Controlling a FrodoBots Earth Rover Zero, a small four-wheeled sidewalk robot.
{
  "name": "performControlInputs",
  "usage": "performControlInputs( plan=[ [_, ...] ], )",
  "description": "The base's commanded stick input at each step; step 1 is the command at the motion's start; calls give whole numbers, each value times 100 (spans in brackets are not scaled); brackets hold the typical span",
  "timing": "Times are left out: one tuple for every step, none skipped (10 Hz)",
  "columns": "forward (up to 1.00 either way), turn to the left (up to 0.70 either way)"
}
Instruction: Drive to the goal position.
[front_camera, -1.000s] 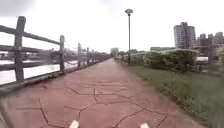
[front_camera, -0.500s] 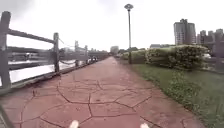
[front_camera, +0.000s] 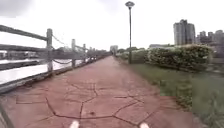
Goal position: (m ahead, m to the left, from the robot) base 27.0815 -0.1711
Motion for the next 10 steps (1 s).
performControlInputs(
  plan=[
    [70,0],
    [70,0],
    [70,0],
    [70,0],
    [70,0],
    [70,0],
    [70,0],
    [70,0],
    [70,0],
    [70,0]
  ],
)
